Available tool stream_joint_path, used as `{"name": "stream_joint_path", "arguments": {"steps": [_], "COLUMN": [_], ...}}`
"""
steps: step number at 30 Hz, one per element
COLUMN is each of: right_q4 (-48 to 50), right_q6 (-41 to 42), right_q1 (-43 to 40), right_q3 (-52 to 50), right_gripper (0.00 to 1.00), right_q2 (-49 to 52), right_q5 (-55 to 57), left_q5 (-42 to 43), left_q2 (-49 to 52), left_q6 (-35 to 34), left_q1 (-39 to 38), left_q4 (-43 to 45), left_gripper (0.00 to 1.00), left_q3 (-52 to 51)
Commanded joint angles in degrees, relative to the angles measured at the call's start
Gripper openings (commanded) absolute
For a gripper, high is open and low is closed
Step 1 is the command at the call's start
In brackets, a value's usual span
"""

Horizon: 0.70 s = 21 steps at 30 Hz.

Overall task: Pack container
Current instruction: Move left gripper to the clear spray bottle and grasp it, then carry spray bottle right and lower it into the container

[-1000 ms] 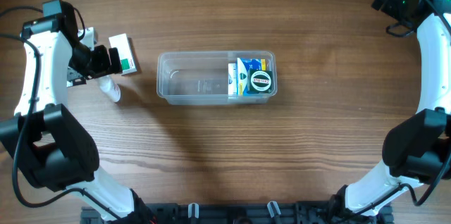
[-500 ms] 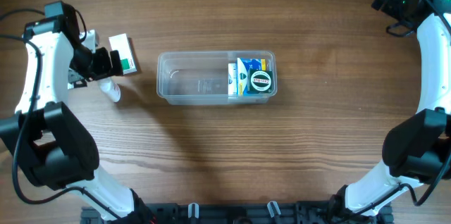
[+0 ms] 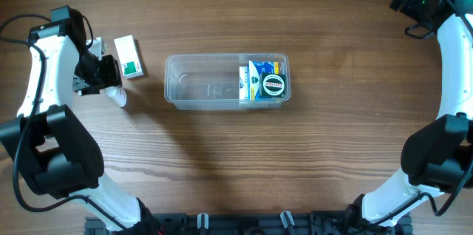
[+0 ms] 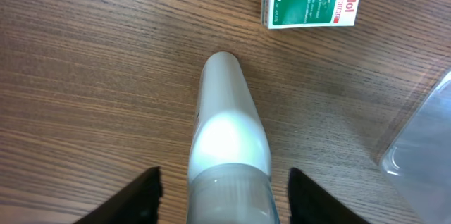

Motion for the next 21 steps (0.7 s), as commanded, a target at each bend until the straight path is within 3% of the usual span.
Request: {"name": "stream_joint_path", "arguments": {"steps": [1,5,9,13,21], "right_q4": [0.2,0.1,0.2,0.2,0.2], "right_q6": [-0.5,-0.5,-0.5,-0.5,-0.5], "right_q1": [0.2,0.2,0.2,0.2,0.2], "right_q3": [0.0,0.0,0.0,0.0,0.0], "right_gripper": [1.00,1.00,1.00,1.00,1.00], "right_q2": [0.3,0.3,0.3,0.3,0.3], "right_q5": [-0.5,-0.5,-0.5,-0.5,-0.5], "left_q5": [-0.6,-0.6,-0.6,-0.6,1.6], "left_q2": [0.8,0.8,0.8,0.8,0.3], "left_q6": [0.0,0.0,0.0,0.0,-1.9], "left_q1": [0.1,0.1,0.1,0.1,-0.2], "left_q4": [0.4,0.5,0.4,0.4,-1.2], "left_gripper": [0.49,0.31,0.29,0.20,0.18], "left_q3": [-0.3,-0.3,-0.3,-0.3,5.8]}}
